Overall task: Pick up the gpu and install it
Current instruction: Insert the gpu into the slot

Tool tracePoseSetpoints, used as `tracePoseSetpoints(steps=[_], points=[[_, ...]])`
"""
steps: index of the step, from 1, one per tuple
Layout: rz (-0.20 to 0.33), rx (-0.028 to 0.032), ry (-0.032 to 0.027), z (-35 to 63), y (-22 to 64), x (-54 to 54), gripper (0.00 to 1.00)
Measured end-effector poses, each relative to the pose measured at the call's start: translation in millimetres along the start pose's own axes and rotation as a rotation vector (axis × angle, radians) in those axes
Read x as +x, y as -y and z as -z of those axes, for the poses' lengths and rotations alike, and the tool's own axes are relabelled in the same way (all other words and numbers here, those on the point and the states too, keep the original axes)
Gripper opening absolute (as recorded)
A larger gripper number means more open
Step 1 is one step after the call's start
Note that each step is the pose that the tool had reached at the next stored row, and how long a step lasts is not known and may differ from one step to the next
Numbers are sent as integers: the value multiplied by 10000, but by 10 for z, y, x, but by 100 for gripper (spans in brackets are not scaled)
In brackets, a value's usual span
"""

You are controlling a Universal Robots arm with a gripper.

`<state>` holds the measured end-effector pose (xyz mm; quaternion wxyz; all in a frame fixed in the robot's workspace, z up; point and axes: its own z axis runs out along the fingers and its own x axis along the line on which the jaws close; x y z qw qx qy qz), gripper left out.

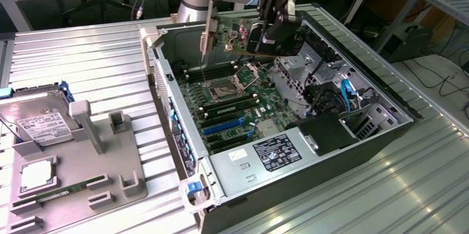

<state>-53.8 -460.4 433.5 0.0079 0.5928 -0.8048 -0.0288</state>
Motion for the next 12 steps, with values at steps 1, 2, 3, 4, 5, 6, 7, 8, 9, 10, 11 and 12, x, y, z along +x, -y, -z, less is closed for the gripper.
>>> tracePoseSetpoints(steps=[1,2,3,4,5,6,7,8,9,10,11,12], points=[[184,-4,-11,0,0,0,28],[375,-8,-21,0,0,0,28],[566,-12,-31,0,2,-1,28],[721,-15,-40,0,3,-1,28],[890,-19,-49,0,3,-1,28],[1071,-23,-60,-1,3,-1,28],[1253,-27,-69,-1,4,-1,28],[1430,-31,-79,-2,5,-2,28],[1569,-31,-86,-3,6,-2,28],[1697,-16,-89,-5,7,-2,28],[1760,26,-87,-6,7,-2,28],[1795,154,-62,-9,7,-2,28]])
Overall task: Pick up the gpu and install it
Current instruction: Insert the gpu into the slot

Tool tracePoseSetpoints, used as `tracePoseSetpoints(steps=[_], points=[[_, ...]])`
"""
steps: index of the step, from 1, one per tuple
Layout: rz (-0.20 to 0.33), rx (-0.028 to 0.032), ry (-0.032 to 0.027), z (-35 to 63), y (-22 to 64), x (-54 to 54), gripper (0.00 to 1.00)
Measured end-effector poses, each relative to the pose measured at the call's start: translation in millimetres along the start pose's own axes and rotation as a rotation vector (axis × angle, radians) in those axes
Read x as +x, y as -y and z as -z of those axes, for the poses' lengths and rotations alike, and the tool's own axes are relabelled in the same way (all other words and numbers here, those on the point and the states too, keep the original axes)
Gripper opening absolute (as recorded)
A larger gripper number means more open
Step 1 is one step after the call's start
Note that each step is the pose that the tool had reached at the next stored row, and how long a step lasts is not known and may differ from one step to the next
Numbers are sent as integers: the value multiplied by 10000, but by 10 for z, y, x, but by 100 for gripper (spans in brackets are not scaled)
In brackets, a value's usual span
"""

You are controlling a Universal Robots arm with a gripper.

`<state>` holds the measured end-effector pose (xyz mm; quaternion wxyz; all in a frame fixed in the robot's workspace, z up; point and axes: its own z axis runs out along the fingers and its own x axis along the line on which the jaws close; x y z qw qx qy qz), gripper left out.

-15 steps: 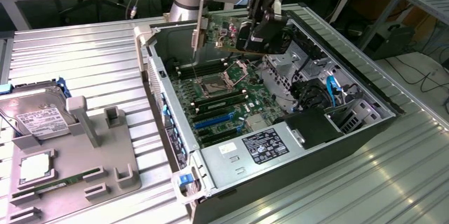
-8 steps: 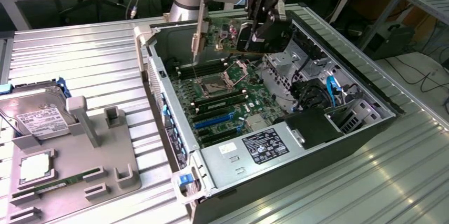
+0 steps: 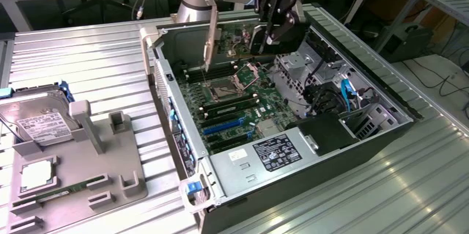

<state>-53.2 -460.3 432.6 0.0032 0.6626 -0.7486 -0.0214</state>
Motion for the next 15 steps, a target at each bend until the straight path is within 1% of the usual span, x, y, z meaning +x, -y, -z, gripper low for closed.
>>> tracePoseSetpoints(steps=[1,2,3,4,7,10,15], points=[[23,120,13,-3,0,0,28],[45,204,23,-6,1,0,28],[72,234,24,-8,1,0,28],[123,235,22,-8,1,0,28],[609,223,10,-9,2,1,28],[918,215,3,-11,3,0,28],[1206,207,-5,-13,3,1,28]])
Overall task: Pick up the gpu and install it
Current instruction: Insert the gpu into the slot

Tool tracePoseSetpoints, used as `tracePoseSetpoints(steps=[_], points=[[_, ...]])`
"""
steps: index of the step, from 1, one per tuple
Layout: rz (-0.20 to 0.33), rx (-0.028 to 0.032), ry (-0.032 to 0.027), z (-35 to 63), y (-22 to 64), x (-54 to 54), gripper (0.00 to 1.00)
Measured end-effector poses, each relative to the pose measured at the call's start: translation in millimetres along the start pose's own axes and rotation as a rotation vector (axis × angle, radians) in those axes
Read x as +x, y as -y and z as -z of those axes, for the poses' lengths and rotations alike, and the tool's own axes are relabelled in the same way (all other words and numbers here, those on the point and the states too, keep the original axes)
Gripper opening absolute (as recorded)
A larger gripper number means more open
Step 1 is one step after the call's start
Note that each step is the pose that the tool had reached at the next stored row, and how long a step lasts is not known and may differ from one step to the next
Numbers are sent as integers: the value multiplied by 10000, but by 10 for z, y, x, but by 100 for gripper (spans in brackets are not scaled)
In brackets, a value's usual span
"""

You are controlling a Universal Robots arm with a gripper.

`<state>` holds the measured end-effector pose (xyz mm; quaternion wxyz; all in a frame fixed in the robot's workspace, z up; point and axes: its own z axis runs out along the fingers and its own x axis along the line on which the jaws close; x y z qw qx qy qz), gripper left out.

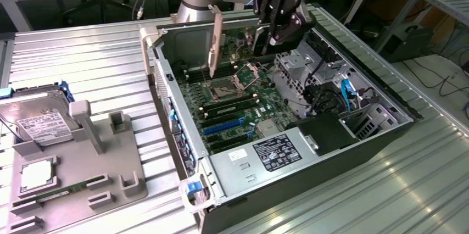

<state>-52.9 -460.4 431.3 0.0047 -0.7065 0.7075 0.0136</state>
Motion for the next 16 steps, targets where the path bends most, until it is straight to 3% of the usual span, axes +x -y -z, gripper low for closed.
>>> tracePoseSetpoints(steps=[7,11,16], points=[[270,-5,0,-14,0,10,28],[273,36,-1,-61,1,21,28],[-234,52,6,-97,4,22,28]])
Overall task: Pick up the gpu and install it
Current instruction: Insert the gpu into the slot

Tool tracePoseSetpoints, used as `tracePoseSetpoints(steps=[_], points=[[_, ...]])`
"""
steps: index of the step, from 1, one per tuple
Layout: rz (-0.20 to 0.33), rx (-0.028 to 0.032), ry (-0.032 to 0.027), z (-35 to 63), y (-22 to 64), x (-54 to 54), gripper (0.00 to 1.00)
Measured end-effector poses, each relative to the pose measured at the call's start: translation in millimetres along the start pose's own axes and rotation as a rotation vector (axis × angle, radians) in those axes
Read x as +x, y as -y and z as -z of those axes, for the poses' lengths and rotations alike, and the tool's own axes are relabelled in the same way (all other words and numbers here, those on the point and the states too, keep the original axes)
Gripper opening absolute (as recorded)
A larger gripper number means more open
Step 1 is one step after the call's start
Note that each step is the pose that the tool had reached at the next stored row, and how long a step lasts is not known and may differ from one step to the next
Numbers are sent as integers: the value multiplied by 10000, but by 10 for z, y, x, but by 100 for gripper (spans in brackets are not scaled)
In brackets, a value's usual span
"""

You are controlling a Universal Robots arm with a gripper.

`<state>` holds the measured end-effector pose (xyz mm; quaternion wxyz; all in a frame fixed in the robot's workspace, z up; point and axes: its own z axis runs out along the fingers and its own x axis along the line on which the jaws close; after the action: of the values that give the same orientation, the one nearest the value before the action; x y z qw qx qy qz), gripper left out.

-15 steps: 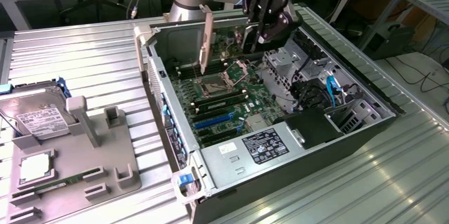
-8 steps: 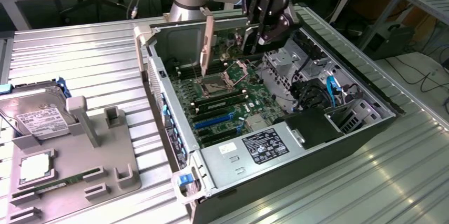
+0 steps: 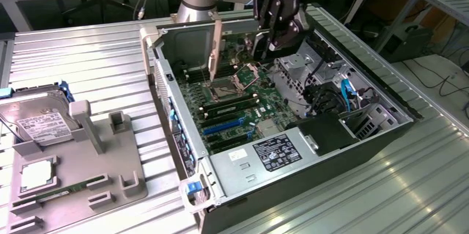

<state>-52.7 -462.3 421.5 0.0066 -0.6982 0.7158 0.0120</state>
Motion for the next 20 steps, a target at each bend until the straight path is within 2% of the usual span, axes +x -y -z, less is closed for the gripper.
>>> tracePoseSetpoints(steps=[2,4,10,15,20], points=[[-217,3,2,-49,0,4,28],[-247,-25,2,-90,2,4,28],[-254,-43,1,-198,3,14,28],[-298,-142,-3,-270,18,16,28],[-407,-158,-5,-363,30,9,28]])
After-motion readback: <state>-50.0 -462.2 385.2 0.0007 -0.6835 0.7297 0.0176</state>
